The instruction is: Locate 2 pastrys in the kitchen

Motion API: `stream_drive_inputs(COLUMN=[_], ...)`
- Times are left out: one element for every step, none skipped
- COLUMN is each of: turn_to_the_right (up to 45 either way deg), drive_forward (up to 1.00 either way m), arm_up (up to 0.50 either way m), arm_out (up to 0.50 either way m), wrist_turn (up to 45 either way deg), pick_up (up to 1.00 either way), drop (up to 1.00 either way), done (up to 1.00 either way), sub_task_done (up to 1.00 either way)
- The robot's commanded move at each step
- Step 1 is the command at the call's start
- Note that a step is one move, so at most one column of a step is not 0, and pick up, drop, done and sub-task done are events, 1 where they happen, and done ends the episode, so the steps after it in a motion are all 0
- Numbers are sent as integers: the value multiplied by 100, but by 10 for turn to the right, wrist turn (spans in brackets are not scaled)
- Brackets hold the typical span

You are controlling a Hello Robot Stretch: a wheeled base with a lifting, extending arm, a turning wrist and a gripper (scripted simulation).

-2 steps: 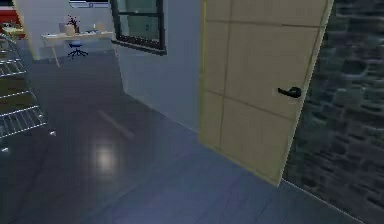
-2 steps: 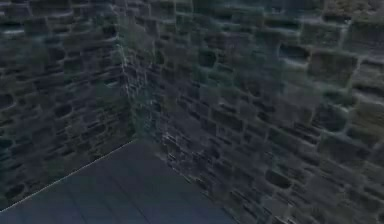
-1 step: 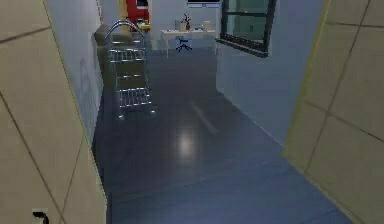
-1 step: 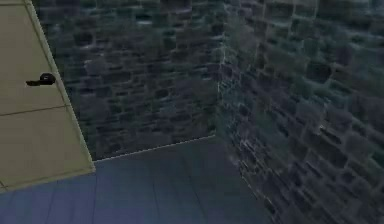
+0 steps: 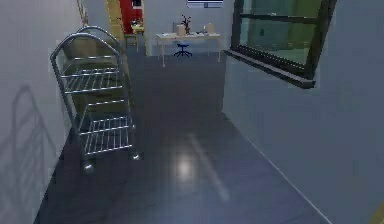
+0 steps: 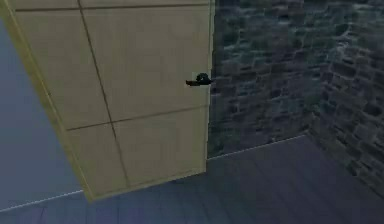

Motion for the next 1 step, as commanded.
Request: stream_drive_inputs(turn_to_the_right=[0], drive_forward=[100], arm_up=[0], arm_out=[0], wrist_turn=[0], pick_up=[0], drop=[0], done=[0], sub_task_done=[0])
